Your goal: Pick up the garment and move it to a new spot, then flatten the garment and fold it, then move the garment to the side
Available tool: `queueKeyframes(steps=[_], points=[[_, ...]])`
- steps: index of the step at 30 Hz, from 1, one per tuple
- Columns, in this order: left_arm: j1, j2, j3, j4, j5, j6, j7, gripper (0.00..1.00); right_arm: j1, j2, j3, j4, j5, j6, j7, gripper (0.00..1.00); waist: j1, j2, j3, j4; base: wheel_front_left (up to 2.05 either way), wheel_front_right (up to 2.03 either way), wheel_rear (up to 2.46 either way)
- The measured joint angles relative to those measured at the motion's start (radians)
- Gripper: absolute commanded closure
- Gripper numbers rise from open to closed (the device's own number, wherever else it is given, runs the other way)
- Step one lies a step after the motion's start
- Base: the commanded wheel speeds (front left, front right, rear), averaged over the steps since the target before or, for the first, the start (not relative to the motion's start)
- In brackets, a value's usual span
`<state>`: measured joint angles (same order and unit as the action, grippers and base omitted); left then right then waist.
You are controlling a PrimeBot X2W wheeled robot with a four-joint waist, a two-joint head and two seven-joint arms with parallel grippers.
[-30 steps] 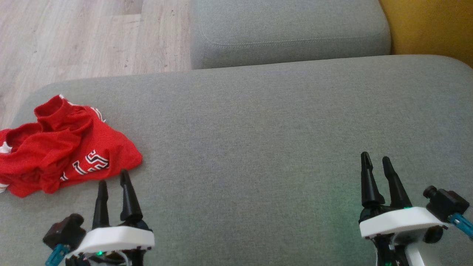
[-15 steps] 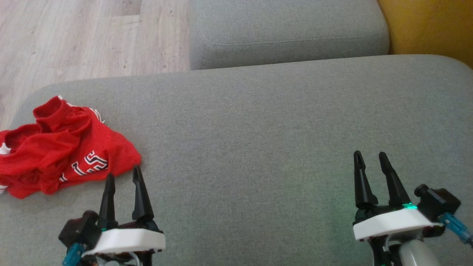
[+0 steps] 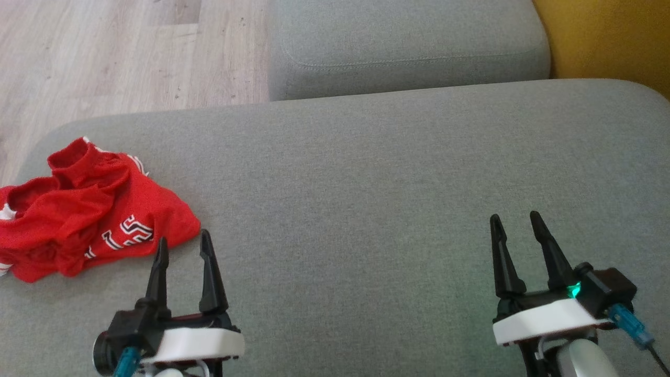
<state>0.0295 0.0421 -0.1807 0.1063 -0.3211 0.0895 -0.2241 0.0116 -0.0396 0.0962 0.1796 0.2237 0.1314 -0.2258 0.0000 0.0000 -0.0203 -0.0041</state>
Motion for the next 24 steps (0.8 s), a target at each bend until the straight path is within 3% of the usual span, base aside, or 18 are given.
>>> queueKeyframes(steps=[9,24], points=[[0.000,0.001,-0.012,-0.007,0.087,0.018,-0.028,0.00,0.000,0.000,0.010,0.004,-0.092,0.000,-0.025,0.00,0.0000,0.0000,-0.007,0.002,0.00,0.00,0.00],[0.002,0.001,-0.016,0.030,0.093,0.034,-0.028,0.00,0.001,-0.001,-0.008,0.061,-0.102,0.000,-0.025,0.00,0.0000,0.0000,-0.017,0.004,0.00,0.00,0.00]])
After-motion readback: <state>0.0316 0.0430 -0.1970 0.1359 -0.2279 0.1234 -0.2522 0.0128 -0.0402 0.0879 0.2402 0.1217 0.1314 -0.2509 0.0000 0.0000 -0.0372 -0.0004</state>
